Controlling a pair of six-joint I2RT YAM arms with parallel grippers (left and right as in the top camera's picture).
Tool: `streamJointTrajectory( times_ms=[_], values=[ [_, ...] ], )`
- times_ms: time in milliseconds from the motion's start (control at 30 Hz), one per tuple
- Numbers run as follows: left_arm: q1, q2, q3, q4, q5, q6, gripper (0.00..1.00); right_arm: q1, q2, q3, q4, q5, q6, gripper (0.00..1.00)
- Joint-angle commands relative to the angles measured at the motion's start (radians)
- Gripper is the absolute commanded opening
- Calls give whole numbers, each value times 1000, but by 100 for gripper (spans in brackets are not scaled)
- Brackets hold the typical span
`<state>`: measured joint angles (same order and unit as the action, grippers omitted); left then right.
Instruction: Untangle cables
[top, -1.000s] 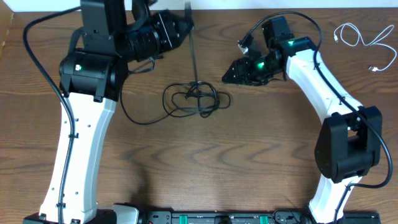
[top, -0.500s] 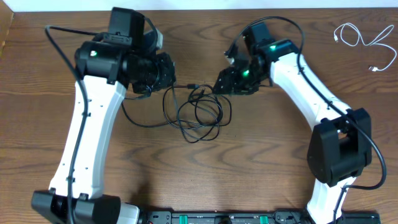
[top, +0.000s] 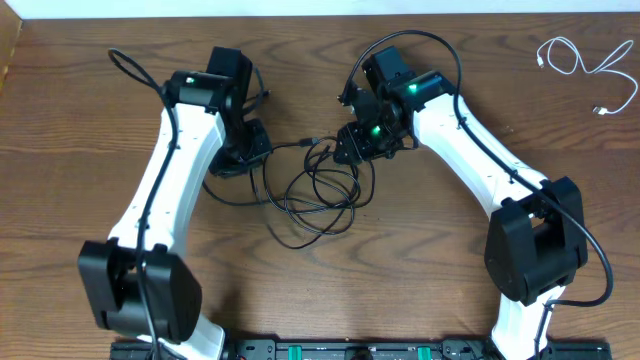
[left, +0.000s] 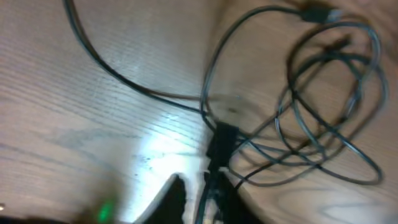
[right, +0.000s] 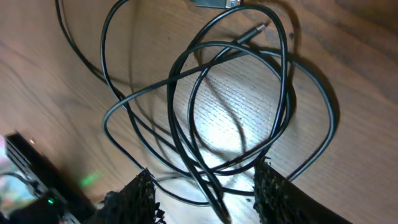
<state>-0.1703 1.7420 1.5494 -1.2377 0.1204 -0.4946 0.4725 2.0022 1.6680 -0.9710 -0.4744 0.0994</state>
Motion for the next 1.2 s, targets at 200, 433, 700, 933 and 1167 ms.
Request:
streamJointTrajectory(
  times_ms=[200, 433, 700, 933, 1167],
  values=[
    [16, 40, -5, 21, -31, -5, 58, 68, -52, 17, -53, -2, -153, 50],
    [101, -24, 7, 61, 8, 62, 58, 171, -50, -2, -61, 144, -78, 50],
    [207, -152, 7, 87, 105, 143, 58, 275, -19, -70, 34, 388, 46, 50],
    [204, -154, 6, 81, 105, 147, 57, 267, 96, -103, 166, 513, 86, 49],
    [204, -154, 6, 84, 105, 147, 57, 261, 145, -103, 202, 497, 84, 43]
  ],
)
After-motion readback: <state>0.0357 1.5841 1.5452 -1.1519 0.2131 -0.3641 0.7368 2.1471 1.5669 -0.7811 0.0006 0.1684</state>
